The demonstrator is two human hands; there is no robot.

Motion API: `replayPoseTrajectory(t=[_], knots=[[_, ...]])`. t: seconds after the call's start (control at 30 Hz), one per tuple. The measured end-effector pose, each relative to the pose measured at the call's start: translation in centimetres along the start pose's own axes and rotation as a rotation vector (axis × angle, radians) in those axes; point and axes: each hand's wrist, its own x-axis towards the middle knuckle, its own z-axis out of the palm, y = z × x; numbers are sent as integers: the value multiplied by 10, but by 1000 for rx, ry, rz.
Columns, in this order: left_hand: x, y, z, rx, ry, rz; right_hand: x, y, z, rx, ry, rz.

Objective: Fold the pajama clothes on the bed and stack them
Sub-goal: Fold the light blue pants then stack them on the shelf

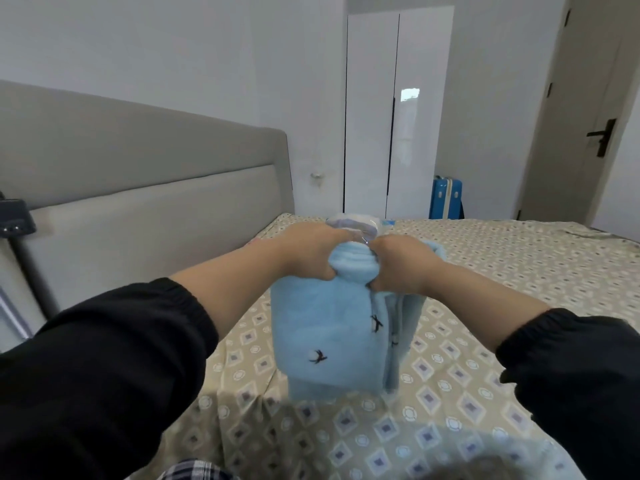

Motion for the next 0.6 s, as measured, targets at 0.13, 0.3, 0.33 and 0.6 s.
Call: replayPoseTrajectory(t=[0.13, 0.3, 0.33, 0.6], knots=[[13, -18, 17, 82, -1, -8, 8, 20, 10, -20, 230, -64], [68, -40, 57, 40, 66, -28, 44, 64, 46, -199, 219, -10], [84, -47, 70, 51, 69, -32, 55, 75, 55, -238, 183, 15], [214, -120, 157, 58, 88, -36, 168, 175, 122, -351, 82, -40]])
